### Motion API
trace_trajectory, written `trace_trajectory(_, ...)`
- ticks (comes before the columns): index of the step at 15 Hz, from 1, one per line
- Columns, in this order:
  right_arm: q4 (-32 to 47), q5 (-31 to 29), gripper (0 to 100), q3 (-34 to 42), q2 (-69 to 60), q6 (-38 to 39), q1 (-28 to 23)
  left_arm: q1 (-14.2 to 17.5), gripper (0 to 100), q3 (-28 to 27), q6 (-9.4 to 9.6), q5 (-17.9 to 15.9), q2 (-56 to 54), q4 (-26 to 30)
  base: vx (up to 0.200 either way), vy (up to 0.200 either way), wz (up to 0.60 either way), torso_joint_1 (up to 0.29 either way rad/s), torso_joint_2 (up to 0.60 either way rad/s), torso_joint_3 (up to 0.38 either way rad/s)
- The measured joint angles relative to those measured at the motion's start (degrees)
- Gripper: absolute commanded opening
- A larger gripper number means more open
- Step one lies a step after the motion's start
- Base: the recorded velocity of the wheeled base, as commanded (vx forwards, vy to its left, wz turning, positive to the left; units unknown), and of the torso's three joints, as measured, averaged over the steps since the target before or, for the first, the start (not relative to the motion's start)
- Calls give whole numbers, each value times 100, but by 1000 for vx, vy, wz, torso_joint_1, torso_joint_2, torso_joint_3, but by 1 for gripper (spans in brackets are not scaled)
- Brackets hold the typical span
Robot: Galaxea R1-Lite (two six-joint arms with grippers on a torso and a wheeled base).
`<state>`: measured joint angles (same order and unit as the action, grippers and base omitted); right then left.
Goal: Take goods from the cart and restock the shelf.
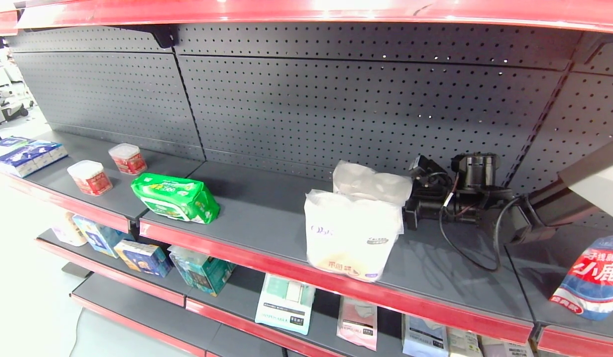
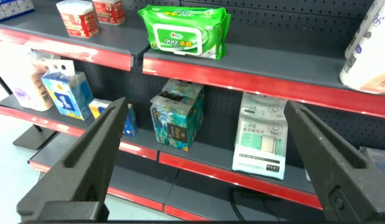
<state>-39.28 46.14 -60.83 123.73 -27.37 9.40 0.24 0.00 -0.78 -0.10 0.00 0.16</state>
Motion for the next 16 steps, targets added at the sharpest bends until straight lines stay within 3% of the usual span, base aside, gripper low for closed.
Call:
trace_trajectory(3,20,-27,0,-107,24,68,-48,0,100,0,2,2,0,-2,0,0,0,0,0,0)
trace_trajectory(4,15,-30,100,-110,30,68,-65,0,100,0,2,0,0,-2,0,0,0,0,0,0)
trace_trajectory(16,20,-126,100,160,-386,336,-91,0,100,0,0,0,0,-5,0,0,0,0,0,0)
